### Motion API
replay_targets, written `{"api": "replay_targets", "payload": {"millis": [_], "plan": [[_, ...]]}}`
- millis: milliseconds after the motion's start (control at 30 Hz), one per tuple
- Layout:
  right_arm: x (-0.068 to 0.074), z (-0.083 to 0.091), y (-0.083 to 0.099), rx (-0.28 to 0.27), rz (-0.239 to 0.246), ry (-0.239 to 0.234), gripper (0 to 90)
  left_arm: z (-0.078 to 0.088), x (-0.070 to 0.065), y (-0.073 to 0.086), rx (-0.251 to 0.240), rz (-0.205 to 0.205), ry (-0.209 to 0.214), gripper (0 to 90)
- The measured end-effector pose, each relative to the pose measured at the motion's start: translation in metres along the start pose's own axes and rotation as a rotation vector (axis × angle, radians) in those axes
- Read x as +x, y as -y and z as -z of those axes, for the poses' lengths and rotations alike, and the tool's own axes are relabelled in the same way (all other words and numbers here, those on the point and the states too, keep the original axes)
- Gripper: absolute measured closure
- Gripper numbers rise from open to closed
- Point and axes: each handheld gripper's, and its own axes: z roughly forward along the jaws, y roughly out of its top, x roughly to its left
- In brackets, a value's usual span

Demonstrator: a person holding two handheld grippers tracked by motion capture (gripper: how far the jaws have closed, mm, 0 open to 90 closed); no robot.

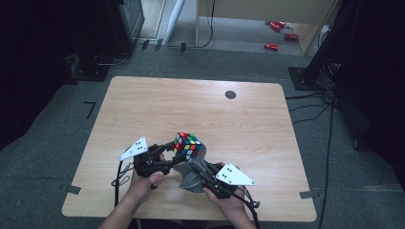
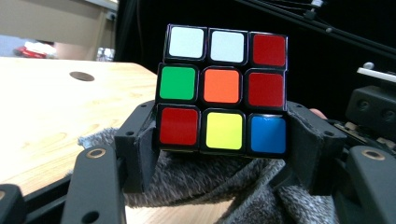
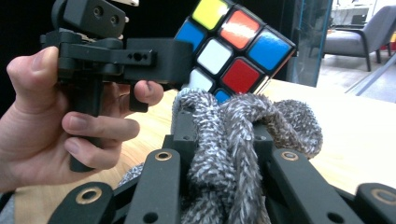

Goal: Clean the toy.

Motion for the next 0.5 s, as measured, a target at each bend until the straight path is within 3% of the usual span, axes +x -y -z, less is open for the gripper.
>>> {"api": "replay_targets", "payload": {"millis": [100, 200, 267, 367, 500], "plan": [[0.004, -0.005, 0.004, -0.008, -0.057, -0.033, 73.0, 0.000, -0.003, 0.000, -0.027, 0.004, -0.021, 35.0], [0.014, -0.012, 0.009, 0.013, -0.091, -0.076, 72.8, -0.003, -0.005, 0.004, -0.039, 0.024, -0.002, 35.0], [0.020, -0.016, 0.011, 0.022, -0.121, -0.101, 72.7, -0.007, -0.009, 0.006, -0.029, 0.015, -0.002, 35.0], [0.019, -0.016, 0.011, 0.016, -0.177, -0.089, 72.7, -0.009, -0.013, 0.008, -0.018, -0.013, -0.015, 35.0], [0.006, -0.011, 0.014, 0.003, -0.291, -0.040, 72.8, -0.006, -0.010, 0.006, -0.045, 0.001, -0.029, 35.0]]}}
